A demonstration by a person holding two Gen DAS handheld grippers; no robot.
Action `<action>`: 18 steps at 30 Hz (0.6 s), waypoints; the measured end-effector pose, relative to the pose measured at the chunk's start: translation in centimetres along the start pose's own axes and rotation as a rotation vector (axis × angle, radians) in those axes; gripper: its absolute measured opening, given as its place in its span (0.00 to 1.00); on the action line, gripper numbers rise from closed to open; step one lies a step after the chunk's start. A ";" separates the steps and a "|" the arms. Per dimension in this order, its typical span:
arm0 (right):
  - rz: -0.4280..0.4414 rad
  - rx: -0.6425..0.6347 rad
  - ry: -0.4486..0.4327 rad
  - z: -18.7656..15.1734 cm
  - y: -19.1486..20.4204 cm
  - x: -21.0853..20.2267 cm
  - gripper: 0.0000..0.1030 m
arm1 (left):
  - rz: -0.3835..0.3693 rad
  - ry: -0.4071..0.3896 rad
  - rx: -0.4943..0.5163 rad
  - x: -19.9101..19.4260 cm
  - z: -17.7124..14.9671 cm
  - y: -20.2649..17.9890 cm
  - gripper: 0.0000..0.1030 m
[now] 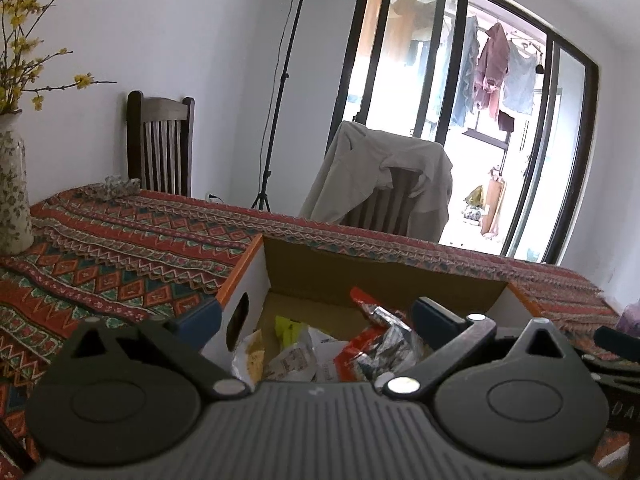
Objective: Organize snacks
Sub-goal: 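Lower both held packets into the cardboard box and open both tools, then move both tools back over the snack pile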
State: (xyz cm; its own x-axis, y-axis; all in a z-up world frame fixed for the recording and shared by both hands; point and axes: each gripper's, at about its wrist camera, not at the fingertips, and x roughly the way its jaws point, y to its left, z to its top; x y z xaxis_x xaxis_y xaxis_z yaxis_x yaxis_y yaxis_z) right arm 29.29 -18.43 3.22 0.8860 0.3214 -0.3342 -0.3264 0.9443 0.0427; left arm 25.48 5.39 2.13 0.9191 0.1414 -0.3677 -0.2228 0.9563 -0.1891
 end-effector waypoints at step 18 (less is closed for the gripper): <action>-0.014 -0.060 0.034 -1.0 0.1 -7.0 1.00 | -0.014 0.012 0.006 -7.2 -1.0 1.7 1.00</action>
State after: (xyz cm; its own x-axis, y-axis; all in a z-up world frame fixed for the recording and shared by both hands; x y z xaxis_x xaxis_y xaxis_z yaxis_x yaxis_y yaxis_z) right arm 22.76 -20.69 4.61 0.8792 0.3046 -0.3664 -0.3343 0.9423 -0.0187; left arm 18.15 5.71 3.56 0.9183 0.1249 -0.3756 -0.2078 0.9597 -0.1890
